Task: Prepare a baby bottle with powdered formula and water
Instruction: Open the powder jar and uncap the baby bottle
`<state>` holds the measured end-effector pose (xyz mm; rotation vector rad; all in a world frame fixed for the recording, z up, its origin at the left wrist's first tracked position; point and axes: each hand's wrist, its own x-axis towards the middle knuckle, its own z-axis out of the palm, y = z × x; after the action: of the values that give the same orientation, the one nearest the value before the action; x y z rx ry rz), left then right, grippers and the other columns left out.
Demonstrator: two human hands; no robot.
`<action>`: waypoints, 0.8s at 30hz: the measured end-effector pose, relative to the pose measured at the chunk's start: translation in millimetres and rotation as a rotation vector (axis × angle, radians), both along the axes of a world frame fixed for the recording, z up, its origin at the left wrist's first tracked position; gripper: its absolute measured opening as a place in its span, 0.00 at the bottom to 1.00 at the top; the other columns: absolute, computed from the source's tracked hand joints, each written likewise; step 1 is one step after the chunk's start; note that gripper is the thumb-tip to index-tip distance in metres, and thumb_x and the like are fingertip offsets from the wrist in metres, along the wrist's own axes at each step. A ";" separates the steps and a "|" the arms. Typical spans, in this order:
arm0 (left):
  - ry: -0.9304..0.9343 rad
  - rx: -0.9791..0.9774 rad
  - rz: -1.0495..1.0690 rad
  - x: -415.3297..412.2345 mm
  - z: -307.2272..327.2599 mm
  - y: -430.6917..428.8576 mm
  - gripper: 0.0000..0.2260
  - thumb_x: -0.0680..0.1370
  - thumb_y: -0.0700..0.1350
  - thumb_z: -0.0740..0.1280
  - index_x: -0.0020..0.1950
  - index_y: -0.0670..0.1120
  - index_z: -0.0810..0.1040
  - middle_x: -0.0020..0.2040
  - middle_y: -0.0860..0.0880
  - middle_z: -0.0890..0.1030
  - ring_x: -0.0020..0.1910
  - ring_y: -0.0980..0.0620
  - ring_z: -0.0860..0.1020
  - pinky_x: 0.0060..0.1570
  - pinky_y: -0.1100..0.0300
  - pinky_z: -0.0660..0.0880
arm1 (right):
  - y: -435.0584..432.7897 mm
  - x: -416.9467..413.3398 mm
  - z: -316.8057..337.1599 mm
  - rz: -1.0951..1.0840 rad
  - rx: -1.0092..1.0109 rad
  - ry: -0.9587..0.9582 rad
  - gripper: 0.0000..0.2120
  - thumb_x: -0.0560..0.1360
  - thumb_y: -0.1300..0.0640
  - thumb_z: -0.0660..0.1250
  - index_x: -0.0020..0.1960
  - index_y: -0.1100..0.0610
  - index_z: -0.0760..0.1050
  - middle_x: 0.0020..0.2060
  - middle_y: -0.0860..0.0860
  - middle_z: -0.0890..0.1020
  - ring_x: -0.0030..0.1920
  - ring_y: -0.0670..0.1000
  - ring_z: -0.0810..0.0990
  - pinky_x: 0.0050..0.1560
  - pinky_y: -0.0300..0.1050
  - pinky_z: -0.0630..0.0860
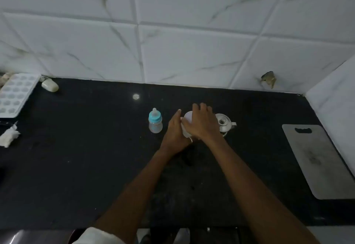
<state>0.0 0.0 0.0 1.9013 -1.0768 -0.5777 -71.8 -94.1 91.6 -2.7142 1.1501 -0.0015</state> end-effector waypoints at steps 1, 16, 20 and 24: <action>0.093 -0.005 0.003 1.3 -1.8 -4.8 0.53 0.69 0.54 0.79 0.82 0.44 0.48 0.82 0.47 0.56 0.80 0.51 0.58 0.77 0.53 0.60 | -3.0 0.7 -1.1 0.006 0.020 0.028 0.33 0.78 0.36 0.64 0.74 0.57 0.66 0.69 0.58 0.71 0.68 0.59 0.71 0.60 0.54 0.74; 0.142 0.019 0.063 8.1 -29.5 -30.7 0.38 0.70 0.46 0.80 0.76 0.49 0.68 0.68 0.57 0.73 0.66 0.64 0.69 0.58 0.83 0.61 | -17.2 11.3 -15.7 0.045 0.030 0.176 0.35 0.77 0.36 0.66 0.70 0.63 0.69 0.63 0.62 0.76 0.62 0.60 0.77 0.60 0.51 0.74; 0.111 -0.013 0.084 6.2 -29.4 -29.7 0.38 0.68 0.47 0.81 0.75 0.50 0.69 0.65 0.59 0.73 0.64 0.66 0.70 0.58 0.82 0.63 | -21.1 6.0 -20.4 0.097 0.041 0.160 0.35 0.78 0.37 0.64 0.72 0.64 0.67 0.64 0.61 0.74 0.63 0.60 0.75 0.60 0.50 0.74; 0.119 -0.045 0.117 2.2 -30.1 -27.9 0.38 0.67 0.45 0.82 0.73 0.52 0.69 0.63 0.62 0.73 0.61 0.78 0.69 0.58 0.81 0.64 | -26.5 4.0 -19.9 0.165 0.050 0.167 0.34 0.79 0.38 0.64 0.72 0.64 0.68 0.64 0.61 0.74 0.62 0.59 0.75 0.59 0.50 0.74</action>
<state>2.2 -27.9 -30.1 1.8528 -0.8889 -0.5874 -67.7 -120.6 71.7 -2.7987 0.9481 0.2786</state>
